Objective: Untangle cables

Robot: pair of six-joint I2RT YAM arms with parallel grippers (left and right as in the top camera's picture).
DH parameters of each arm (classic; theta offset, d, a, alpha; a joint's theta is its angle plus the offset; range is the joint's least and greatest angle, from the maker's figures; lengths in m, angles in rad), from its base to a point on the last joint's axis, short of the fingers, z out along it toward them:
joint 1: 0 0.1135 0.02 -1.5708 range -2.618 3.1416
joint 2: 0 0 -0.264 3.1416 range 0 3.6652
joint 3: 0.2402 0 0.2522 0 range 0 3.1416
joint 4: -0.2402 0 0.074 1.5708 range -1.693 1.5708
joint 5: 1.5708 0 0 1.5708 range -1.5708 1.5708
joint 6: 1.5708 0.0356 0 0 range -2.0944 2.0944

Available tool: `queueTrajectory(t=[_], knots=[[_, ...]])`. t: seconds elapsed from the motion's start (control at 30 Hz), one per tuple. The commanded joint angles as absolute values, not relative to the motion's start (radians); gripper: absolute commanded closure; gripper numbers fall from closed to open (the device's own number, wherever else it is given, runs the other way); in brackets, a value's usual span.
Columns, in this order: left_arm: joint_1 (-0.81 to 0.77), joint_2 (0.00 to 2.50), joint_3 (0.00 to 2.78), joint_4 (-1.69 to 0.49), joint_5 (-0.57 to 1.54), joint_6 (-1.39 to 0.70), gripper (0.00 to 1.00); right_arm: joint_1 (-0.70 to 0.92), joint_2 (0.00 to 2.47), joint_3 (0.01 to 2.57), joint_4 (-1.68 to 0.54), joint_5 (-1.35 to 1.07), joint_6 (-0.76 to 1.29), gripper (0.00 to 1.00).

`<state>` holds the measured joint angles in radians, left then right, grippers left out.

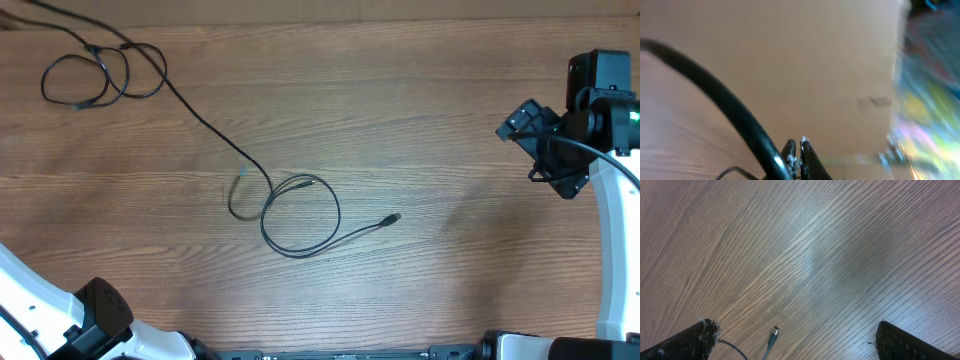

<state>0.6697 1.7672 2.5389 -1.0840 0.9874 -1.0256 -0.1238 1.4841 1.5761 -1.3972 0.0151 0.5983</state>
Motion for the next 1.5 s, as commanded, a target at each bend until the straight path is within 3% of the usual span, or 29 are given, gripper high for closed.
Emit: queueTrajectory(t=[0.0, 0.3, 0.43, 1.2, 1.47], knots=[[0.674, 1.765, 2.548, -1.181, 0.624, -0.969, 0.96, -0.125, 1.483, 1.571, -1.393, 0.025, 0.597, 0.0], [0.674, 1.765, 2.548, -1.37, 0.073, -0.973, 0.96, -0.125, 1.483, 1.571, -1.393, 0.025, 0.597, 0.0], [0.674, 1.767, 2.548, -1.377, -0.049, -0.972, 0.96, -0.125, 1.483, 1.571, -1.393, 0.025, 0.597, 0.0], [0.675, 1.986, 2.539, -1.555, -0.112, -0.962, 0.95, -0.125, 1.483, 1.571, -1.393, 0.025, 0.597, 0.0], [0.674, 2.104, 2.539, -1.65, -0.099, -0.83, 0.96, -0.125, 1.483, 1.571, -1.393, 0.025, 0.597, 0.0]])
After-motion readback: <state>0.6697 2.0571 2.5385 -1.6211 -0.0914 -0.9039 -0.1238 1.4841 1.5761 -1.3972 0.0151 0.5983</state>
